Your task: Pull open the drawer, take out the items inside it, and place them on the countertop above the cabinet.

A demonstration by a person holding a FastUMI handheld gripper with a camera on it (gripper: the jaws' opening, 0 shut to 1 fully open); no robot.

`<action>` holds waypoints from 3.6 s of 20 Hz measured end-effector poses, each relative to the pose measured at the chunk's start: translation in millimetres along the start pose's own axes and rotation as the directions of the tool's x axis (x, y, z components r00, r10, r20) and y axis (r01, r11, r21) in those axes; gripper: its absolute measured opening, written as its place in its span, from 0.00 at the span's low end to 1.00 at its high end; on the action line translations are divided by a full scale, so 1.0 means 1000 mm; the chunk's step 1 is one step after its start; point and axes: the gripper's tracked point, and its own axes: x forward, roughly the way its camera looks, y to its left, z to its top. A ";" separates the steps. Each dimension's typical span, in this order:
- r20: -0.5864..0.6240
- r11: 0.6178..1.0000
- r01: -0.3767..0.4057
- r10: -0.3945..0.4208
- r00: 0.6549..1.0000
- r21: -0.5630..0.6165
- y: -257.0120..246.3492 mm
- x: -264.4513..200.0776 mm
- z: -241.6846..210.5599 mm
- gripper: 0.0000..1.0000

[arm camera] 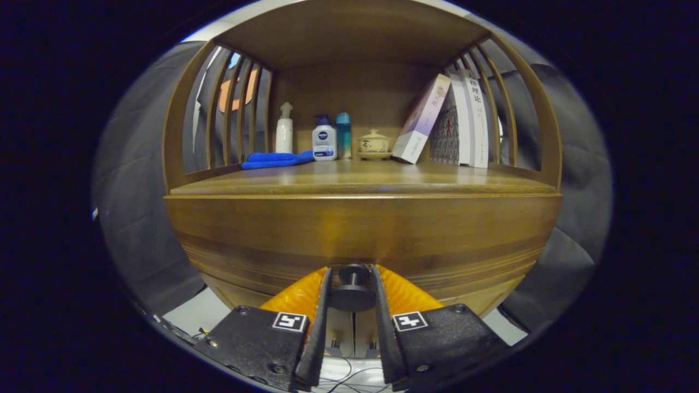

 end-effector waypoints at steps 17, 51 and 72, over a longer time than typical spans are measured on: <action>-0.036 0.999 -0.035 0.034 0.999 -0.033 0.000 -0.085 -0.032 0.32; -0.245 0.964 -0.261 0.243 0.939 -0.044 0.036 -0.215 0.020 0.75; -0.670 0.988 -0.014 0.116 0.733 0.156 0.013 -0.091 -0.021 0.70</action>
